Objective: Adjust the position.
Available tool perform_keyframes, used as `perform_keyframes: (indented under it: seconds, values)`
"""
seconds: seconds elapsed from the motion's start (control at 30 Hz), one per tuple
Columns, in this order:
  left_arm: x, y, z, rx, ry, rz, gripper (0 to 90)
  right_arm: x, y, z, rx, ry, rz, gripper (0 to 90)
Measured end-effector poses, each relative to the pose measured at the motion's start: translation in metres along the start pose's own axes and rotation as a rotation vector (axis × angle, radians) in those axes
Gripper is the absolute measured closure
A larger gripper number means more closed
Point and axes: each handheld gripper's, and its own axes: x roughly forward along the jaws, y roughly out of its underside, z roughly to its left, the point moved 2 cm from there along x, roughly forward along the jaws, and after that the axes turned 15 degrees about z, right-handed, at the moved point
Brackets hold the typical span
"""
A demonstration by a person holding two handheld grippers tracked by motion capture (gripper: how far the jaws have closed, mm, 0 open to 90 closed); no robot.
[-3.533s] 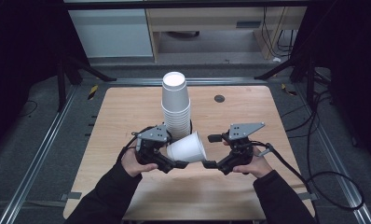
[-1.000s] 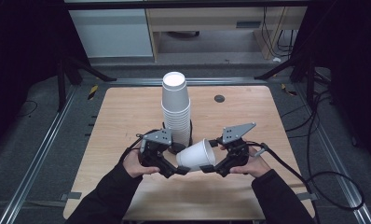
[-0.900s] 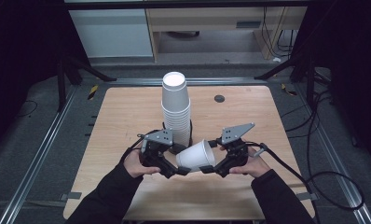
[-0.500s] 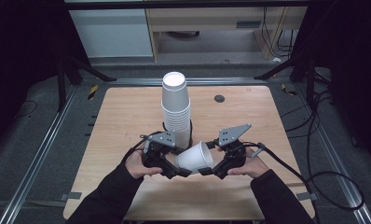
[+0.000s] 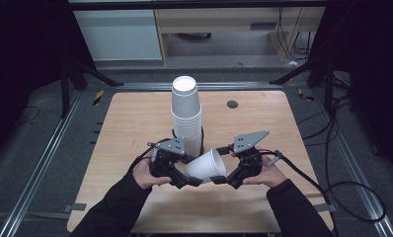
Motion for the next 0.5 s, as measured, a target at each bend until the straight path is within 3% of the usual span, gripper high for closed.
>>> perform_keyframes:
  seconds: [0.27, 0.5]
  values:
    - [-0.011, 0.002, 0.002, -0.008, -0.033, -0.072, 22.2, -0.018, -0.003, 0.0, 0.021, 0.024, -0.07, 2.7]
    - [-0.015, -0.001, 0.0, -0.014, -0.053, -0.121, 22.1, -0.016, -0.003, -0.002, 0.046, 0.023, -0.088, 2.3]
